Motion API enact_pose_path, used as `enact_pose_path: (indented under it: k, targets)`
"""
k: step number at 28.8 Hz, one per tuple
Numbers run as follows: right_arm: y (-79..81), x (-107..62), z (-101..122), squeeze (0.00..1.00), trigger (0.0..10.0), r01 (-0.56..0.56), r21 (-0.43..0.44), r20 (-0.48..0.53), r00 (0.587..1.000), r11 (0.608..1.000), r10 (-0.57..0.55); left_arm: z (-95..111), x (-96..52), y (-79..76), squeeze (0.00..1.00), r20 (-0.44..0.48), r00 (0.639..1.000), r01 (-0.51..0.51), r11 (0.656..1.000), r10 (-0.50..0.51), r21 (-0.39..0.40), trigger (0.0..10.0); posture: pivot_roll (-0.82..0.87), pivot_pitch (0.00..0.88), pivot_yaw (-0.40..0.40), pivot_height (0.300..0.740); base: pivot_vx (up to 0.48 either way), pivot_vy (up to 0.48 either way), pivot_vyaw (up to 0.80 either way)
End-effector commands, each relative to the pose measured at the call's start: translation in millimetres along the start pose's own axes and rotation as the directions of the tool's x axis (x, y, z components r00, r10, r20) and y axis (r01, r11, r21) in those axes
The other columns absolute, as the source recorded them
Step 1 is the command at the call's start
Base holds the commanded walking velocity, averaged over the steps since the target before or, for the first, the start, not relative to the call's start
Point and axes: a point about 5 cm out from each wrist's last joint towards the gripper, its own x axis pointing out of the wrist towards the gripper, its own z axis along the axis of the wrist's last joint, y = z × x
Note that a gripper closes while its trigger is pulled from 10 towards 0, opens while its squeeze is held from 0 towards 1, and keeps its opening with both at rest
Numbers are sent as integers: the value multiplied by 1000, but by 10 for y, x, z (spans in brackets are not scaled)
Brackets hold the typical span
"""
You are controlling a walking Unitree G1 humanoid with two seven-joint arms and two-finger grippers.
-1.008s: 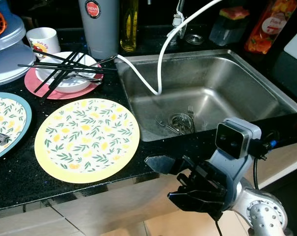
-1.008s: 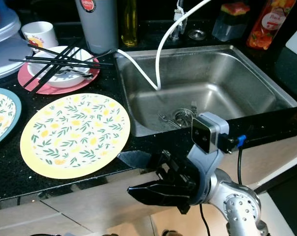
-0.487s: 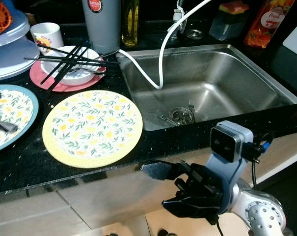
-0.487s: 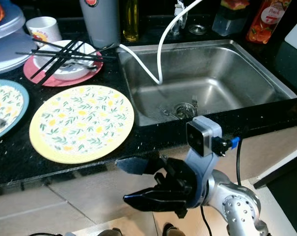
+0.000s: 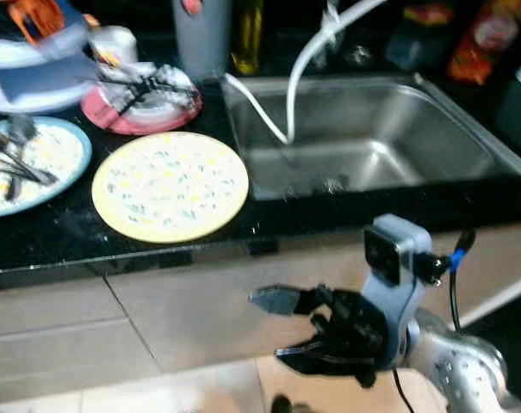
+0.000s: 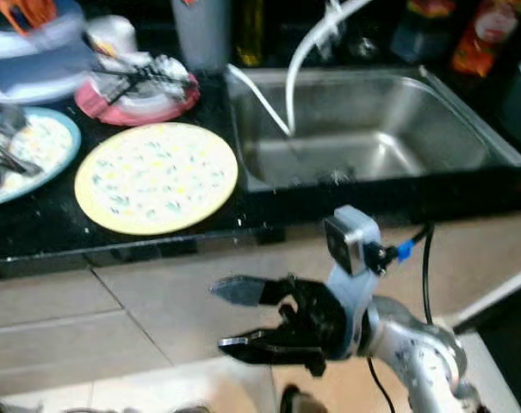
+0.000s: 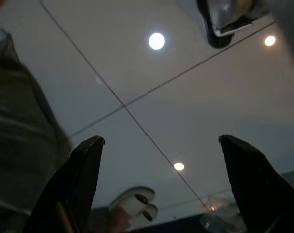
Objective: Kitchen organization
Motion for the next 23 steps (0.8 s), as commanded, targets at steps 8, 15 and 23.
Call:
enact_pose_path:
  k: [8,15,23]
  targets:
    - [-396,-169,-76,0,10000,332,-99,-27,941,938,-336,-50,3,-32,0,-1,1000,-2,1000,2,-21,10000,57,105,-67,740,-201,0,0]
    - [-570,-390,-281,0,10000,481,-91,-134,862,872,-490,54,-8,75,0,60,997,-36,998,39,-52,10000,57,100,-71,740,0,0,456]
    - [-726,-673,-498,0,10000,608,-111,-226,755,786,-615,215,-33,219,0,121,990,-67,994,78,-92,10000,69,106,-71,740,0,0,796]
